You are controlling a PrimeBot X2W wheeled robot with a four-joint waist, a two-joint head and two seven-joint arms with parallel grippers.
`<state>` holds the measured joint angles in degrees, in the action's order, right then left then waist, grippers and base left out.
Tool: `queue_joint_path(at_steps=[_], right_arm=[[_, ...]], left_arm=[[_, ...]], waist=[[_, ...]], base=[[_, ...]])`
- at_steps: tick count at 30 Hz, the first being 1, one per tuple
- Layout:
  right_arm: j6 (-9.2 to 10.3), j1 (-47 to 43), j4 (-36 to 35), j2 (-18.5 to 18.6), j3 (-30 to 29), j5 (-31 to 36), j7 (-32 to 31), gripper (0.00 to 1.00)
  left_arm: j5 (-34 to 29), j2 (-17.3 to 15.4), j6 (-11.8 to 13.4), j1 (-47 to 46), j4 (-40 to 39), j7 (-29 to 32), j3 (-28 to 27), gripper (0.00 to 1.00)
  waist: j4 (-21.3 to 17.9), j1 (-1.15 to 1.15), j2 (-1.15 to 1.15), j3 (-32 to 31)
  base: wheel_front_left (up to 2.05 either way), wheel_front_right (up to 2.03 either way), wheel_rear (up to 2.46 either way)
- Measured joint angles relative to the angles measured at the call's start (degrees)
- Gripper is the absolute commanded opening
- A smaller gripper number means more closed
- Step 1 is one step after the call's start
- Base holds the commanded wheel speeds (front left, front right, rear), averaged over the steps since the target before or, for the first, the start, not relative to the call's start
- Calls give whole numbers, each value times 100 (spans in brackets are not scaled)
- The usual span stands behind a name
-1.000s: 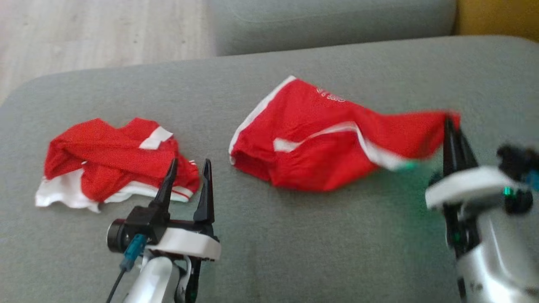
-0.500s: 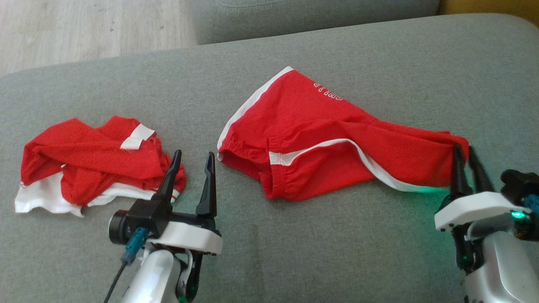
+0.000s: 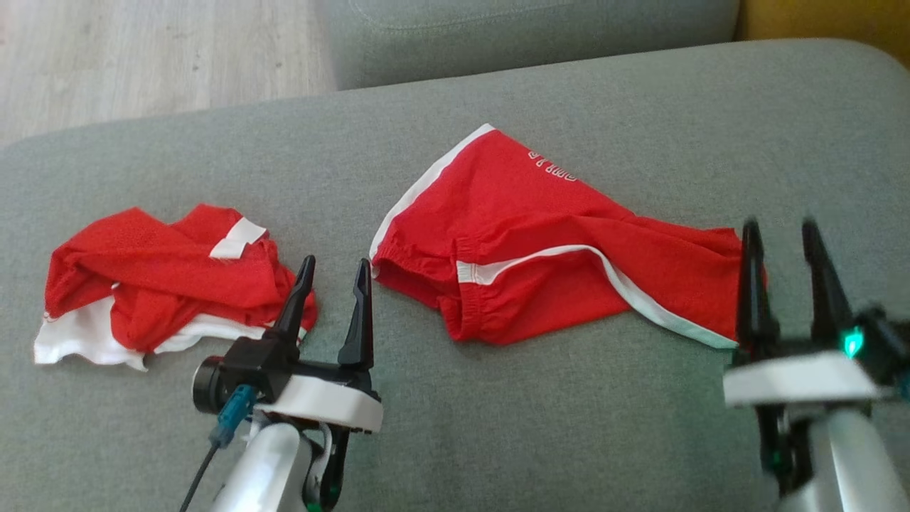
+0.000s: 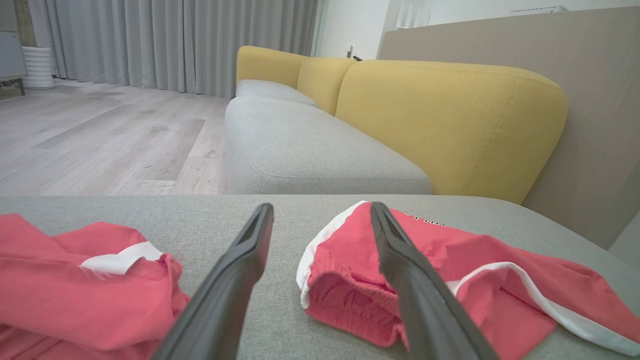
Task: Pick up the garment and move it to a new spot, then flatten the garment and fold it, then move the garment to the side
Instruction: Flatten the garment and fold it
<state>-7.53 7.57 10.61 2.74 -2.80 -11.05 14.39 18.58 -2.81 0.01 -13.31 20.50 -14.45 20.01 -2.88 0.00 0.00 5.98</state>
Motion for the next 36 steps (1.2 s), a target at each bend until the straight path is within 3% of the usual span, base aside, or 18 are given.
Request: queue_joint_path(at_steps=[5,11,19,24,32,36], right_arm=[[0,-784,-304,-9,37,-47,-1,100],[0,-744,-398,-11,66,-47,0,100],[0,-698,-361,-13,197,-49,0,100],[0,-659,-332,-13,232,-107,0,100],[0,-459,-331,-14,294,-208,0,100],[0,-459,-331,-14,274,-208,0,100]], left_arm=[[132,-1,9,1,5,0,89,100],[505,-1,-1,-123,233,45,524,100],[1173,-2,-159,-548,569,791,1162,100],[1501,0,-123,-789,803,1193,1486,100],[1580,-1,46,-1292,1220,1244,1519,100],[1582,3,-8,-1380,1351,1245,1547,100]], waist=[[-17,0,0,-80],[-49,0,0,-51],[-165,0,0,97],[-316,1,0,249],[-612,1,0,511],[-702,1,0,589]], base=[[0,0,0],[0,0,0],[0,0,0],[0,0,0],[0,0,0],[0,0,0]])
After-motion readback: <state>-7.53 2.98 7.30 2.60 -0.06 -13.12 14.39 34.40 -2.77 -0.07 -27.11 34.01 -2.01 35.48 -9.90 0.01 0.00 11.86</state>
